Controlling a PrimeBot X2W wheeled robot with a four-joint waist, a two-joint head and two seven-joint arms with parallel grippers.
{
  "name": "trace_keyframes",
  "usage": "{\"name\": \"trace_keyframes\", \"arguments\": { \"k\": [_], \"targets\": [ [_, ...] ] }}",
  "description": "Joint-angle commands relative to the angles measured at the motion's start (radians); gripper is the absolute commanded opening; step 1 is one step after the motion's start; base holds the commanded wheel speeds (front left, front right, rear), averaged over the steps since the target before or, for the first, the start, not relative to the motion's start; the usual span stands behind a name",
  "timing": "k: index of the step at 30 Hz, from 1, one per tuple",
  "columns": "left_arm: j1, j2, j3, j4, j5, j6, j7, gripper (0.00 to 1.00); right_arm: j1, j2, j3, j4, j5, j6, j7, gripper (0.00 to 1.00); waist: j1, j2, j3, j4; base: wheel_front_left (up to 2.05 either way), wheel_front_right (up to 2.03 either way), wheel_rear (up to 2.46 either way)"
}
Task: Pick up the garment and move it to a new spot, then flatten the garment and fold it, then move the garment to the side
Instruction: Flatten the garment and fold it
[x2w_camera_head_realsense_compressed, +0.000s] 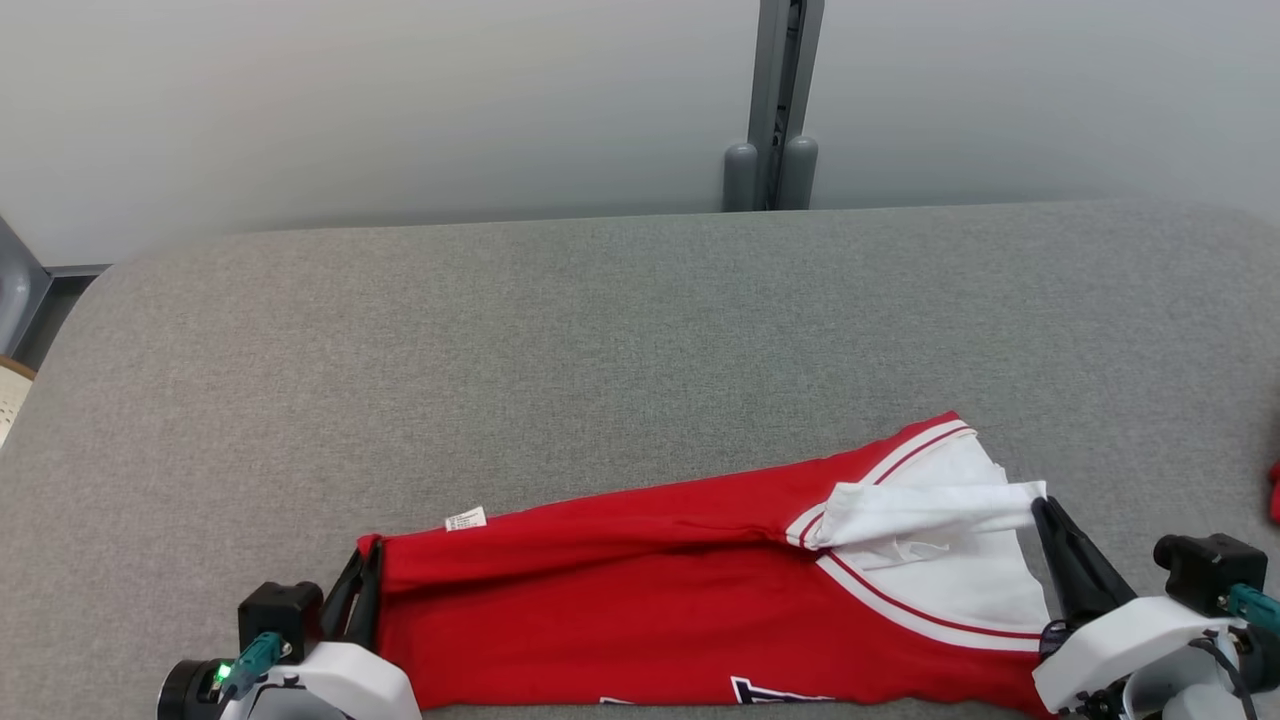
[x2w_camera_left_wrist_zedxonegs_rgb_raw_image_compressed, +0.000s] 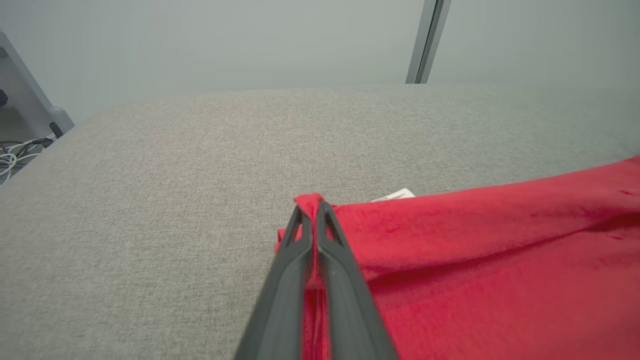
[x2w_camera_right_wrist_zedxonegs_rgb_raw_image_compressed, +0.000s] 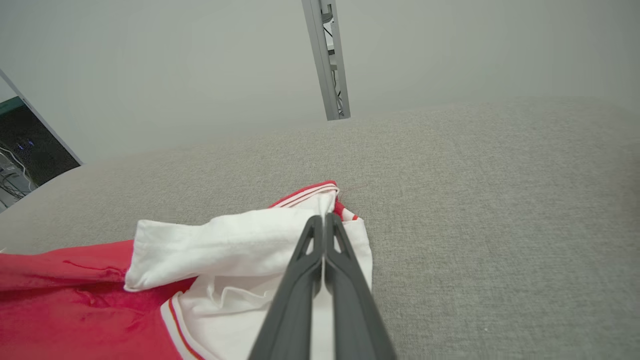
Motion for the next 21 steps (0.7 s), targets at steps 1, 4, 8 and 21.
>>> {"name": "trace_keyframes", "arguments": {
  "k": [1,4,8,21],
  "targets": [
    [0.013,0.003,0.015,-0.009,0.01,0.003,-0.004,0.0,0.018,-0.001,-0.009,-0.005,-0.007,0.0,-0.004,0.0,0.0,-0.0001,-0.002,-0.001,0.0,0.0,0.0],
    [0.037,-0.004,0.035,-0.024,0.025,0.003,-0.004,0.0,0.041,0.004,-0.021,-0.006,-0.01,0.0,-0.004,0.0,0.0,-0.0001,-0.009,-0.001,0.0,0.0,0.0],
    [0.074,-0.017,0.053,-0.041,0.049,-0.004,-0.004,0.0,0.063,0.012,-0.02,0.012,-0.017,0.0,-0.004,0.0,0.0,-0.0001,-0.015,-0.001,0.0,0.0,0.0],
    [0.158,-0.027,0.085,-0.206,0.201,0.104,-0.003,1.0,0.033,0.046,-0.105,0.035,-0.045,0.0,-0.004,1.0,0.0,-0.0001,-0.016,0.008,0.0,0.0,0.0]
  ]
}}
